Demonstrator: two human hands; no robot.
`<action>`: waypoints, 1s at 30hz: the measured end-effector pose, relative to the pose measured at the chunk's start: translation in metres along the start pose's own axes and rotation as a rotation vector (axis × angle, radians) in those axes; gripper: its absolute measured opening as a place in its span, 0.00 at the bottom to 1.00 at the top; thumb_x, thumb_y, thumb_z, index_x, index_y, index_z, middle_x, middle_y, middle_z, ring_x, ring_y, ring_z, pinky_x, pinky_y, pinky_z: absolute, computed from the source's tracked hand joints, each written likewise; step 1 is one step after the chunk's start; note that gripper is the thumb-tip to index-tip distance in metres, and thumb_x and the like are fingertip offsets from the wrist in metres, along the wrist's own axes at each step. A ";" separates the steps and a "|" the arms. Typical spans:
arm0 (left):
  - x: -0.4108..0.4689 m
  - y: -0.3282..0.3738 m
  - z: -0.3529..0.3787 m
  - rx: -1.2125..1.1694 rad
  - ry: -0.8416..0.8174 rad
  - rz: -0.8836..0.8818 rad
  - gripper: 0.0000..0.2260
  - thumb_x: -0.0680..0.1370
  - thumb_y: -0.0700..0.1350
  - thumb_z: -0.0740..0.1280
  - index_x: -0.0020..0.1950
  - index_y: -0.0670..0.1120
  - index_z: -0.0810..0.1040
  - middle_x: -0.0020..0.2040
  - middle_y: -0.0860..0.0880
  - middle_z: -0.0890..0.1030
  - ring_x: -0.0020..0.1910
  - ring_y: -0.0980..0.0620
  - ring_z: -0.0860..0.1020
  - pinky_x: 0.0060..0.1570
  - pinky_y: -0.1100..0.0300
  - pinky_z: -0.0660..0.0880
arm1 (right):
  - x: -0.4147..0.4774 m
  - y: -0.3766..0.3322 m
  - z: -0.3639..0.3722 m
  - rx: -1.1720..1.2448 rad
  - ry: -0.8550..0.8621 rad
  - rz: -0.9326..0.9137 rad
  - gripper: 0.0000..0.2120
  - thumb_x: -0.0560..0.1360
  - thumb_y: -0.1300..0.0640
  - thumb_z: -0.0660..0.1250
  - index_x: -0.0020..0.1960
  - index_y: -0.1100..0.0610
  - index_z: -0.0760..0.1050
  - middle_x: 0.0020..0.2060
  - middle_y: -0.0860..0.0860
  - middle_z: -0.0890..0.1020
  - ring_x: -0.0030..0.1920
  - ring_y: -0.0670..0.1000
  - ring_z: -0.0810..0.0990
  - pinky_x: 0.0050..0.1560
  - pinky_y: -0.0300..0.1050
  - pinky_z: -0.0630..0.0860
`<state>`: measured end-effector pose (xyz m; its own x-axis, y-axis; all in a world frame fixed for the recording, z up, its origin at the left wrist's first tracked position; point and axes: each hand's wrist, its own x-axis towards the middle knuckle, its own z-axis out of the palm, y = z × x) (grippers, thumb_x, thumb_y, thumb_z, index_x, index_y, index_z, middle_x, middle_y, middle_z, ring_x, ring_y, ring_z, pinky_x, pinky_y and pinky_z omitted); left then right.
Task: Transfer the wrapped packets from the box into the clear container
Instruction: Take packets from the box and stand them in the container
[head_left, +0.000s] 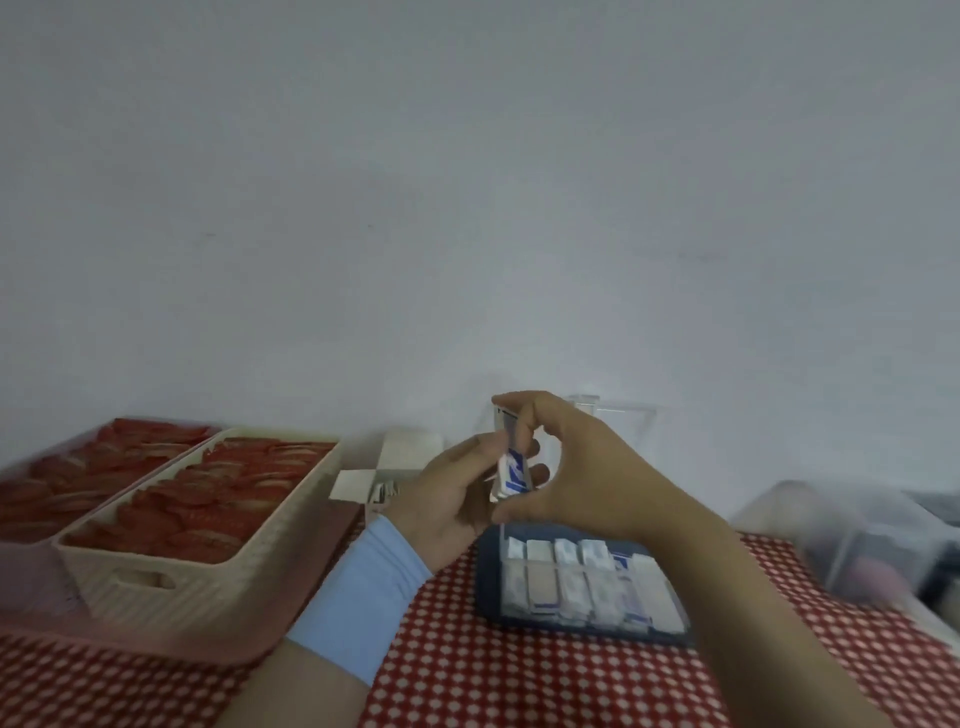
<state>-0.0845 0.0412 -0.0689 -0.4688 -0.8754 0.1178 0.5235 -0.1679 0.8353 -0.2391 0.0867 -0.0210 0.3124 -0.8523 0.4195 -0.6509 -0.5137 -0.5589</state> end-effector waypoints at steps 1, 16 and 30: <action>-0.002 -0.002 0.006 -0.007 -0.011 0.005 0.15 0.75 0.48 0.67 0.55 0.39 0.80 0.51 0.41 0.83 0.46 0.47 0.84 0.42 0.56 0.82 | -0.004 -0.001 -0.003 0.010 0.005 -0.002 0.22 0.62 0.54 0.83 0.43 0.45 0.70 0.67 0.35 0.73 0.63 0.31 0.72 0.53 0.25 0.70; -0.013 -0.020 0.075 0.056 -0.130 -0.007 0.12 0.77 0.48 0.65 0.53 0.39 0.75 0.45 0.43 0.81 0.45 0.48 0.84 0.42 0.55 0.81 | -0.055 0.010 -0.048 0.125 0.015 0.027 0.17 0.66 0.53 0.78 0.39 0.55 0.69 0.53 0.49 0.81 0.51 0.52 0.81 0.53 0.49 0.79; -0.024 -0.028 0.075 0.123 -0.194 -0.177 0.18 0.74 0.45 0.65 0.61 0.39 0.75 0.49 0.42 0.85 0.37 0.49 0.83 0.37 0.57 0.83 | -0.055 0.032 -0.081 0.396 0.120 0.245 0.08 0.75 0.65 0.74 0.53 0.61 0.80 0.39 0.53 0.87 0.39 0.48 0.84 0.44 0.42 0.80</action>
<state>-0.1417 0.1013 -0.0551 -0.6787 -0.7324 0.0549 0.3370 -0.2441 0.9093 -0.3328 0.1253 -0.0041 0.0856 -0.9476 0.3079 -0.3748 -0.3169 -0.8712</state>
